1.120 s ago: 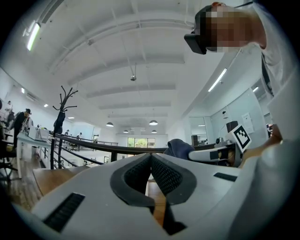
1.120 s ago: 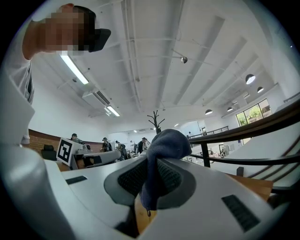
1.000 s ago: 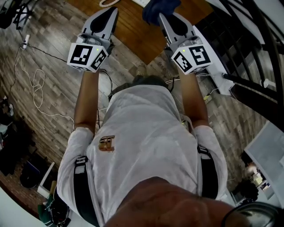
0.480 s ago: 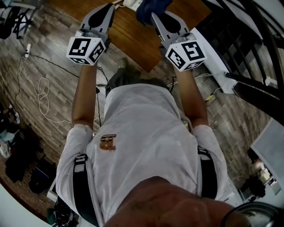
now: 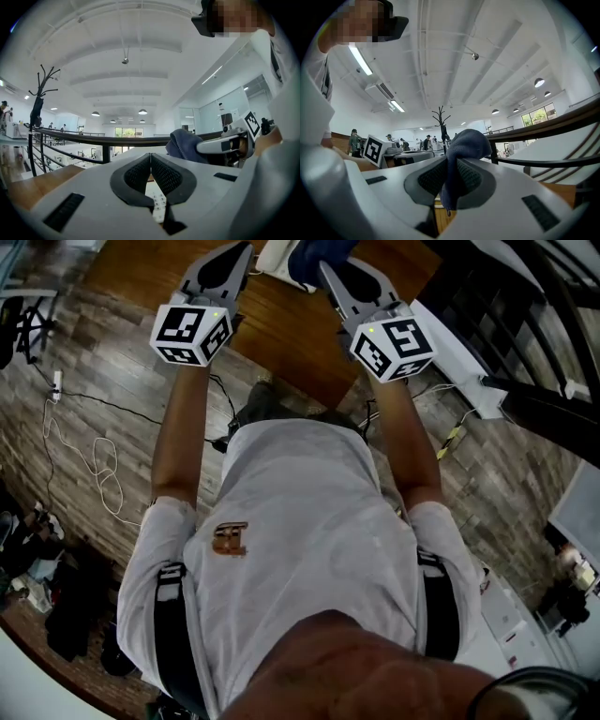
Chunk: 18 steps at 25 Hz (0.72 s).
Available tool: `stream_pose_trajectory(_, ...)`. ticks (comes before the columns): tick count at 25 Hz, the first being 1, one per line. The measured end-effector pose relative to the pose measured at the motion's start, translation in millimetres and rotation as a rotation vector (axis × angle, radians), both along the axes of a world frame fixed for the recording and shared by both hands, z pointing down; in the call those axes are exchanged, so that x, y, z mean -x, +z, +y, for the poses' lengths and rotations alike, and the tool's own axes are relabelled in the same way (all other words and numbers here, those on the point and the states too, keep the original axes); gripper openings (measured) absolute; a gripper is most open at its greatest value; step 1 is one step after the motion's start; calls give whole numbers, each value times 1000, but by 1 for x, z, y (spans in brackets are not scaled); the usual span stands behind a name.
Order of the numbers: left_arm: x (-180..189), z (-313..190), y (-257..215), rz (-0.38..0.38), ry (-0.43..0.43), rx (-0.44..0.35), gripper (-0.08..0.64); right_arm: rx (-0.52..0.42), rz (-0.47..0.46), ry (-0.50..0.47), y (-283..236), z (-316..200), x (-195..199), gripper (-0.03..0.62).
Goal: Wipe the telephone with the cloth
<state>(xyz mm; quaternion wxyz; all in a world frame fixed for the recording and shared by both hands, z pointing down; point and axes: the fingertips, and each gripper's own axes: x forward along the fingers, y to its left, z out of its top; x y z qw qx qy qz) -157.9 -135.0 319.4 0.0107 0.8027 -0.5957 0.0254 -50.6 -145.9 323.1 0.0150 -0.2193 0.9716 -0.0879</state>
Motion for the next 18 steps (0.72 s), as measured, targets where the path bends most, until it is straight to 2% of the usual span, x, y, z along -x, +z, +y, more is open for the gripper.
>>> stream_pose_trajectory(10,62,-106,49,-4,114,157,20,46,66,142,28,-85,58,60)
stream_pose_trajectory(18,71,-157,87,-31,230,297,21,99,113,193,48,-132,82,60)
